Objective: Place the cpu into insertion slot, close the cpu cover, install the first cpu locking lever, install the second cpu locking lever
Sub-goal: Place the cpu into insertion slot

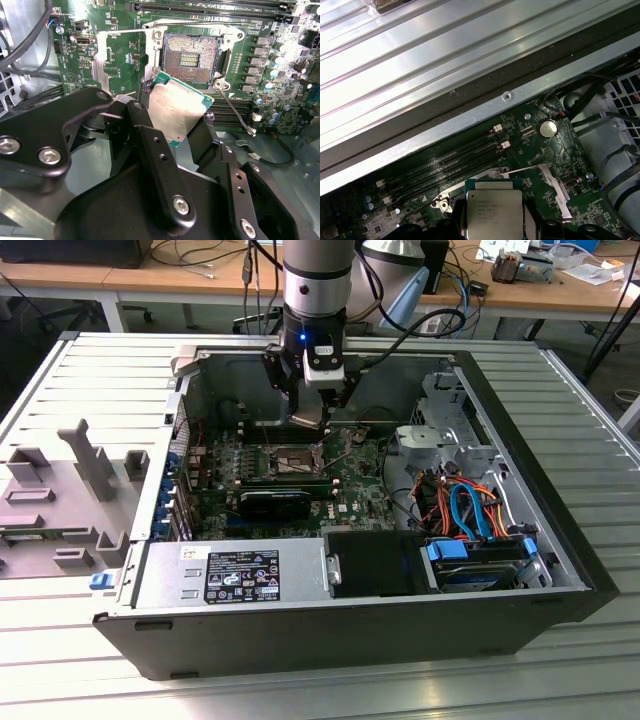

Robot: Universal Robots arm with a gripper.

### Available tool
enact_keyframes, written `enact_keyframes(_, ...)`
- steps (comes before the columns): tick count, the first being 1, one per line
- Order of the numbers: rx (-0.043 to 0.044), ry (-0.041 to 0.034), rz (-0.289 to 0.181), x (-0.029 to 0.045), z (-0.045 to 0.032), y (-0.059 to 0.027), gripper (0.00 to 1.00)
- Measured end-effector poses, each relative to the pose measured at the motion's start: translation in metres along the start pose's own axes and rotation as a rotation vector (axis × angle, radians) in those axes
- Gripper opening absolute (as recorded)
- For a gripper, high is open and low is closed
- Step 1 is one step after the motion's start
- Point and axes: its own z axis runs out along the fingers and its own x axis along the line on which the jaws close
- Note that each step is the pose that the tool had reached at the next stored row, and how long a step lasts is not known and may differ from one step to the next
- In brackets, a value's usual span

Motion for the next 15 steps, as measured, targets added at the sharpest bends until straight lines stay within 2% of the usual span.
enact_keyframes(15, -0.0001, -0.0005, 0.014, 0.0, 0.0003, 0.0, 0.55)
